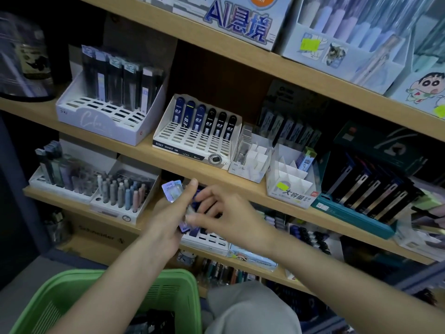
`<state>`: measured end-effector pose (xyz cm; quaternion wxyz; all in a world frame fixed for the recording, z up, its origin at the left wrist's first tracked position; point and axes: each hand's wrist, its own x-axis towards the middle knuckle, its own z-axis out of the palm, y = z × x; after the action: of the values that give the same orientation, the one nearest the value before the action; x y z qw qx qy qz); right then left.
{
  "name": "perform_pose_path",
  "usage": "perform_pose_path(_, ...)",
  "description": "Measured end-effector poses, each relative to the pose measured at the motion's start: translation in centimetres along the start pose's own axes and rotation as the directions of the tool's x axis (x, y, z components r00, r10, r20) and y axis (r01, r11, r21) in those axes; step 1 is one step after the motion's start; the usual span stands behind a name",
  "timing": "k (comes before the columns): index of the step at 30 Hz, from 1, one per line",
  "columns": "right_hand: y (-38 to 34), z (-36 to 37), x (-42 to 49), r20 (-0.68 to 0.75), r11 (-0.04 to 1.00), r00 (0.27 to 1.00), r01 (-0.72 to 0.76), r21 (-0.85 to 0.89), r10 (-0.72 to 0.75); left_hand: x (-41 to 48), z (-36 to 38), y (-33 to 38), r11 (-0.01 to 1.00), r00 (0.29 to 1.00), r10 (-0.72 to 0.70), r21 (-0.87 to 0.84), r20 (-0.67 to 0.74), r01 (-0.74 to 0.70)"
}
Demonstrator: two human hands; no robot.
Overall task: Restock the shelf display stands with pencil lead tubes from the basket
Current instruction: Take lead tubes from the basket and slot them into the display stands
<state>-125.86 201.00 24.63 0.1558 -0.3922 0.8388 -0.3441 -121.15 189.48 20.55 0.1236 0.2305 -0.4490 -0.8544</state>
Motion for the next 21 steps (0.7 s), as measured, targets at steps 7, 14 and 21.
perform_pose_path(7,-0.8,1.6,1.0,0.052,0.986,0.995,-0.097,0.134,0.091,-0.7,-0.9,-0.1,1.000,1.000,0.022,0.007,0.009,-0.023)
perform_pose_path(14,-0.7,1.5,1.4,0.196,0.894,0.959,-0.265,0.362,0.205,-1.2,-1.8,-0.5,1.000,0.999,-0.019,-0.005,0.051,0.020)
perform_pose_path(21,-0.7,-1.6,0.6,0.123,0.964,0.971,-0.221,0.147,0.203,-1.7,-1.6,-0.2,0.988,0.996,0.054,0.141,0.071,-0.064)
